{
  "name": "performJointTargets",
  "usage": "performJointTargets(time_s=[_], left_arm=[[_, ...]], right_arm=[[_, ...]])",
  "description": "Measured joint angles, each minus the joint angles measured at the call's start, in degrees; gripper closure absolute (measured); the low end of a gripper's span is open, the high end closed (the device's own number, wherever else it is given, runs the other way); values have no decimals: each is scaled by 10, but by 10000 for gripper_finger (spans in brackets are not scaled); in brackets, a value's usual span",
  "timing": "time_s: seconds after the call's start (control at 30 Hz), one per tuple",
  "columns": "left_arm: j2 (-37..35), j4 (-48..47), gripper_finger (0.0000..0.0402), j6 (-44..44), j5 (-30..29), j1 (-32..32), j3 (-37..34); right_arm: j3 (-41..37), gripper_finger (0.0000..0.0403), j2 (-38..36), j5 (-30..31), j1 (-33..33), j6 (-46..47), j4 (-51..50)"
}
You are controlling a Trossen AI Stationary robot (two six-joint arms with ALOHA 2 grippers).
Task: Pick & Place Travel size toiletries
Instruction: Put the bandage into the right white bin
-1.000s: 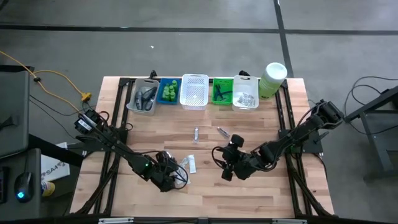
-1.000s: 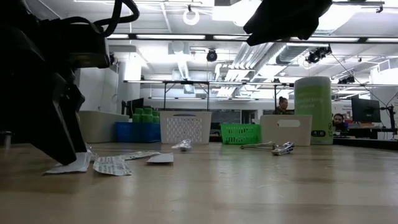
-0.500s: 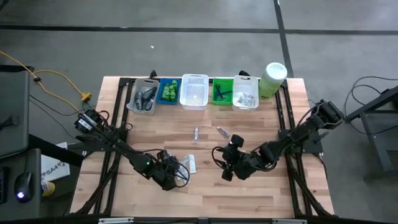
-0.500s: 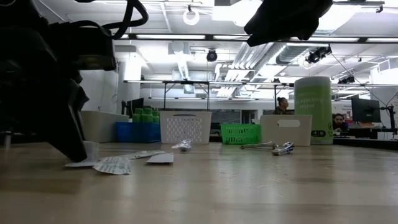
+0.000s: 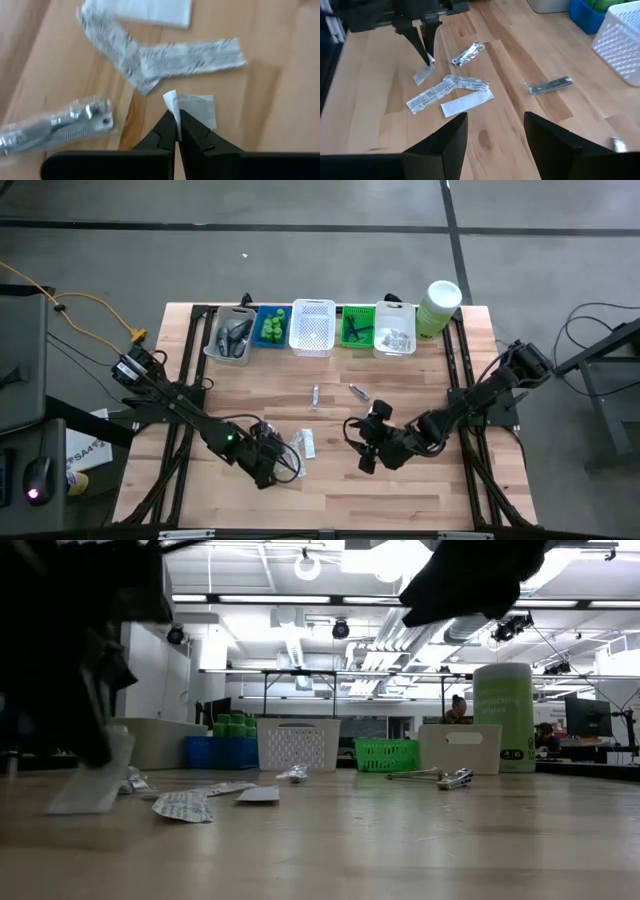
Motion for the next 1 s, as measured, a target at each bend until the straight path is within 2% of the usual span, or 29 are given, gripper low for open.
performJointTargets(time_s=[0.2, 0.33, 0.5, 0.63, 0.77, 0.9, 1.0], left_arm=[[-32, 26, 399, 76, -81, 0, 1], [-37, 63, 400, 151, -167, 1, 1], [-37, 148, 400, 280, -259, 1, 1], [-37, 249, 400, 412, -317, 1, 1], [-37, 320, 401, 518, -339, 9, 2], [-36, 319, 401, 529, -342, 27, 2], [-36, 316, 401, 527, -331, 40, 2]], right_arm=[[-106, 215, 1, 0, 0, -14, 200], [-156, 215, 1, -2, 0, -59, 291], [-172, 215, 5, -8, -8, -86, 323], [-173, 215, 48, -32, -25, -153, 422], [-168, 215, 117, -33, -43, -219, 567], [-148, 215, 176, -65, -55, -282, 674], [-119, 215, 208, -85, -62, -298, 698]])
